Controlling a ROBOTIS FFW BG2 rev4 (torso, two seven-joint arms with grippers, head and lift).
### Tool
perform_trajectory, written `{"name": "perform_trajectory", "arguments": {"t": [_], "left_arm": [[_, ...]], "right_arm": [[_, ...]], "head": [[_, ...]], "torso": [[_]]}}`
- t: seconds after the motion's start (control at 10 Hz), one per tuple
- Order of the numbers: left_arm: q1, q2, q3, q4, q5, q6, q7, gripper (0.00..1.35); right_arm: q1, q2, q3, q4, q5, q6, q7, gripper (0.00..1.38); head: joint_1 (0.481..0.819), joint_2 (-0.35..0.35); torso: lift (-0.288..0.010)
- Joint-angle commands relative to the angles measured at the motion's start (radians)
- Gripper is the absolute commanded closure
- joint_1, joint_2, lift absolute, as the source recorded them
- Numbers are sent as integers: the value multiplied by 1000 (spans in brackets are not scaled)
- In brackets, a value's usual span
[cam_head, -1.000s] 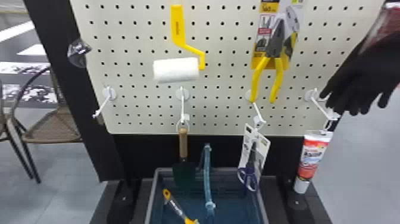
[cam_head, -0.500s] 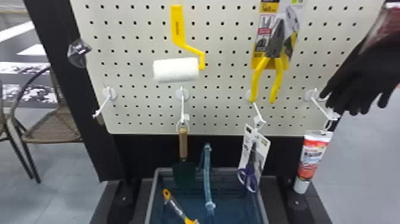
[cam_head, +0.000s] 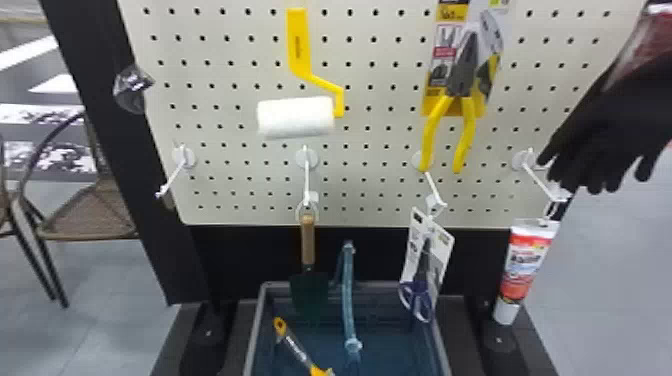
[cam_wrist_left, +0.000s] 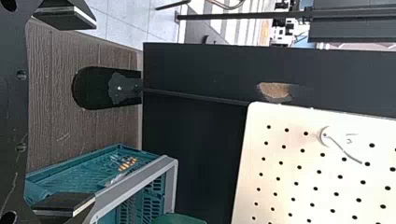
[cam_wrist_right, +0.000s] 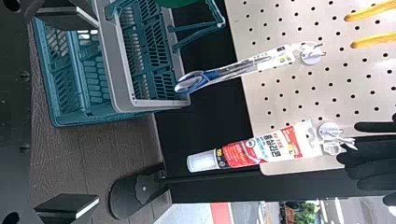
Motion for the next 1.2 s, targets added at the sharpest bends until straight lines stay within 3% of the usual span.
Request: {"name": "perform_trajectory", "arguments": {"t": [0.0, 1.1], "left_arm": [[0, 0, 0, 0, 0, 0, 0, -2], [0, 0, 0, 0, 0, 0, 0, -2]], "right_arm": [[0, 0, 0, 0, 0, 0, 0, -2], [0, 0, 0, 0, 0, 0, 0, -2]], "head": [[549, 0], [549, 0]], "torso": [[-100], [-100]]}}
